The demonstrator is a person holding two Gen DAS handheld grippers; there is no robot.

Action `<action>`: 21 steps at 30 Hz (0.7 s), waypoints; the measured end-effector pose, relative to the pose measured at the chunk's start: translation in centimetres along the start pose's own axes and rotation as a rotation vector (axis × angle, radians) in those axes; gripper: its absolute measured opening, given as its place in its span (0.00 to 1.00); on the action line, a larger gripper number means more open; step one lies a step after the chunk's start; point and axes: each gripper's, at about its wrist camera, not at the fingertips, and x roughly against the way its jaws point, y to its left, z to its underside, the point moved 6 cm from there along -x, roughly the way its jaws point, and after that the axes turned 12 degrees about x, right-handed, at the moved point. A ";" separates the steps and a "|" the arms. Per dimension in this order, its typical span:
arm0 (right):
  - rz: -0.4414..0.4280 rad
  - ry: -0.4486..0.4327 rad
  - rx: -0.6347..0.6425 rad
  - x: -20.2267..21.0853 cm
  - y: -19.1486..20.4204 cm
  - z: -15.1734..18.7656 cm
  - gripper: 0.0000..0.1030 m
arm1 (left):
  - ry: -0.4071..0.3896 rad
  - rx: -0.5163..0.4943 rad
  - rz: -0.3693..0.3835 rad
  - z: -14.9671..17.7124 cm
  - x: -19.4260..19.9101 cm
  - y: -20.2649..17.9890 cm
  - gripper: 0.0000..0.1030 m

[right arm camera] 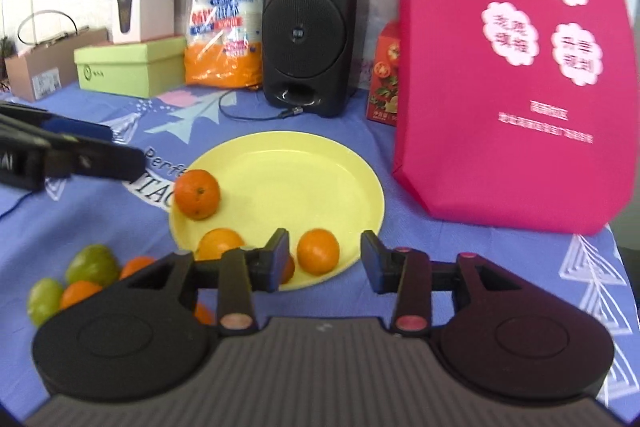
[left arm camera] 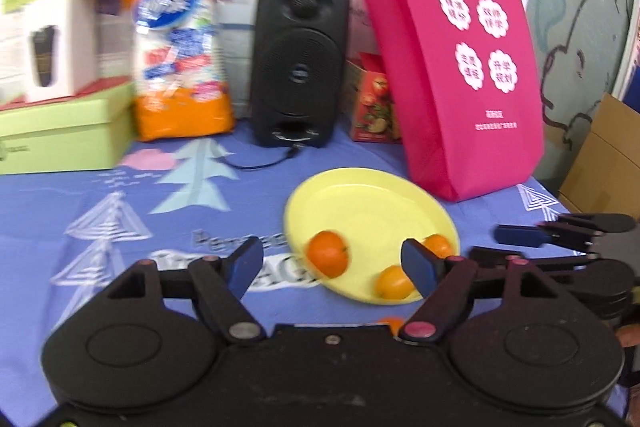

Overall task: Organize fruits
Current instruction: 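Lower both oranges onto the yellow plate and open both tools, then move both tools back over the remaining fruit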

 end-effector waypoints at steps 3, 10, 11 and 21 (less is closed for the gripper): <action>-0.021 -0.008 -0.011 2.0 0.8 1.2 0.39 | -0.021 -0.015 -0.046 1.2 2.4 1.0 0.74; -0.081 0.013 -0.003 4.6 4.6 4.0 0.39 | 0.005 -0.015 -0.087 5.3 5.6 2.9 0.74; -0.092 0.018 0.002 4.8 5.2 4.4 0.39 | 0.014 -0.017 -0.084 5.9 5.8 2.9 0.74; -0.154 0.060 0.038 5.3 9.1 6.3 0.39 | 0.068 -0.067 -0.079 10.7 7.2 2.5 0.74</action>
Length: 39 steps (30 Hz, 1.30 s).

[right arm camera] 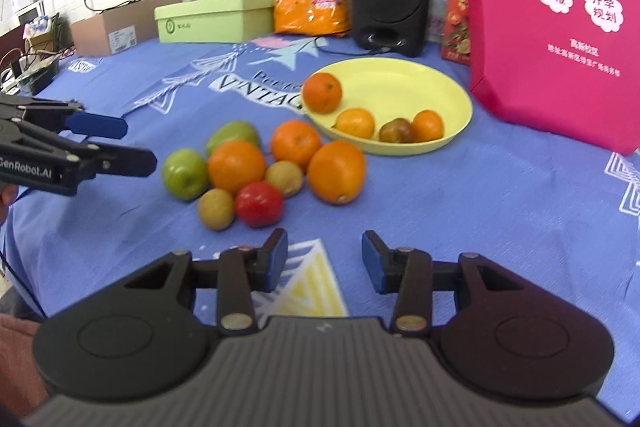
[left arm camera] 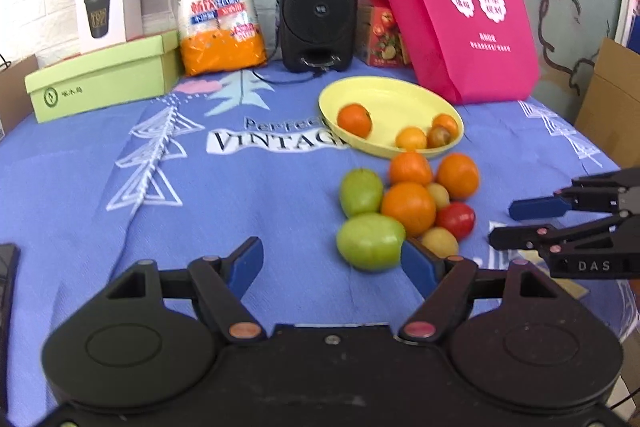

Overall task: Organize fruits
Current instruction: 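Move both tools back over the remaining fruit, then grasp a green apple with the left tool while the right tool grasps a red tomato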

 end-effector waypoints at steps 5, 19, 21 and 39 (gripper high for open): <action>-0.010 -0.001 0.019 -0.2 0.8 -0.4 0.39 | 0.020 0.001 0.007 0.5 -0.8 -0.5 0.74; 0.002 0.004 0.077 -1.1 2.0 -0.6 0.44 | 0.038 0.007 -0.030 0.4 -3.2 -0.5 0.74; -0.002 0.001 0.077 -1.3 2.2 -0.7 0.44 | 0.037 0.005 -0.031 0.3 -3.6 -0.7 0.74; -0.005 -0.008 0.077 -3.0 3.3 -1.9 0.51 | 0.049 0.004 0.016 0.3 -4.0 -0.8 0.44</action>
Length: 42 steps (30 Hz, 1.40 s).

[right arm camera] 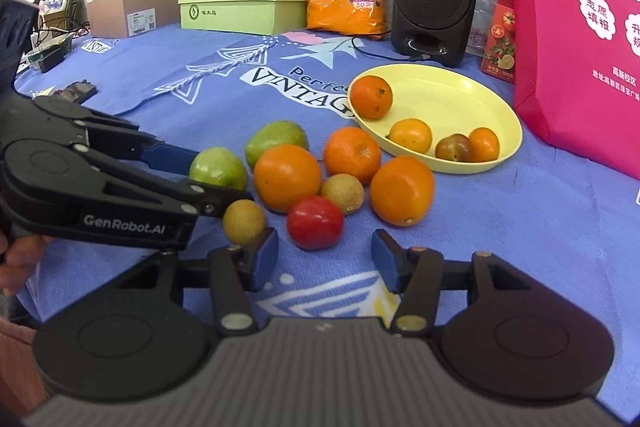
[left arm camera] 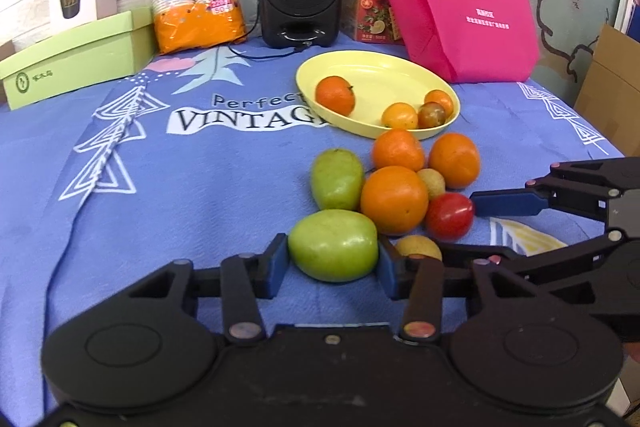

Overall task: Organize fruits
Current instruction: 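Grasp a green apple with the left tool while the right tool grasps a red tomato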

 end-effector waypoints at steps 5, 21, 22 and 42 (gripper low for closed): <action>-0.001 -0.002 -0.015 -0.7 0.2 -0.5 0.51 | -0.007 0.013 -0.033 0.1 0.6 1.2 0.44; -0.003 -0.008 -0.025 0.4 0.6 -0.1 0.30 | -0.005 0.032 -0.035 0.4 1.2 1.5 0.44; -0.003 -0.008 -0.026 0.6 0.6 0.0 0.30 | -0.004 0.033 -0.033 0.4 1.3 1.4 0.44; 0.031 -0.015 -0.062 3.5 -1.7 1.6 0.30 | -0.023 0.008 0.010 -0.4 3.4 -0.1 0.44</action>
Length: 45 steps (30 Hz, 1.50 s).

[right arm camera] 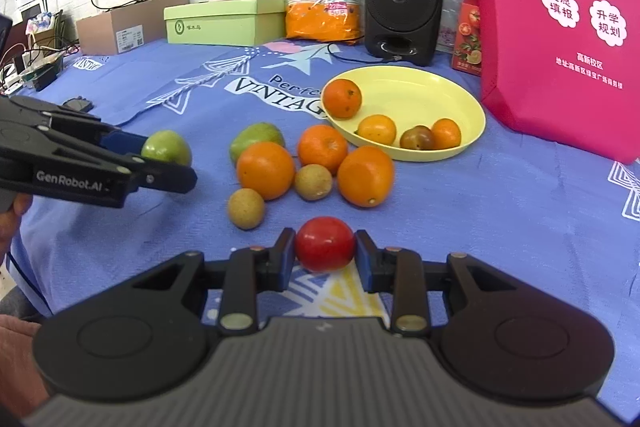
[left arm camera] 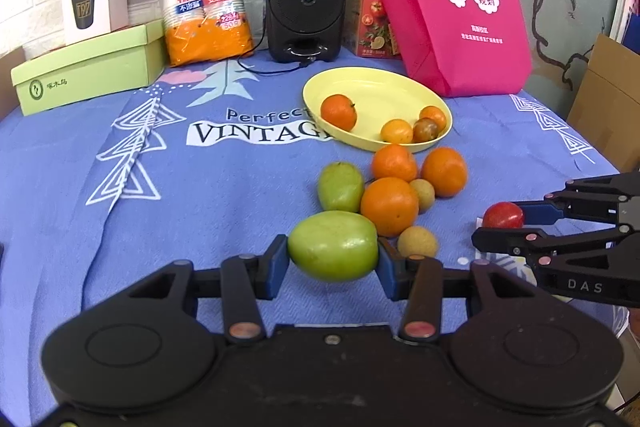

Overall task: Organize fruits
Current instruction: 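Grasp a green apple with the left tool while the right tool grasps a red tomato, then place the apple and tomato on the yellow plate, opening both tools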

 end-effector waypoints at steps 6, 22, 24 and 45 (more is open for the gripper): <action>-0.001 -0.001 -0.008 -0.2 -0.7 0.0 0.30 | 0.008 -0.017 0.012 -0.5 -0.8 -0.5 0.44; 0.064 -0.061 0.003 -4.4 -6.4 -6.3 0.30 | -0.059 -0.061 0.076 -10.7 -7.8 -3.1 0.44; 0.064 -0.065 0.009 -5.3 -6.9 -7.3 0.30 | -0.067 -0.078 0.068 -12.1 -9.1 -3.5 0.44; 0.070 0.002 -0.041 -12.1 -10.7 -8.3 0.30 | 0.043 -0.053 0.026 -15.2 -20.3 -3.1 0.56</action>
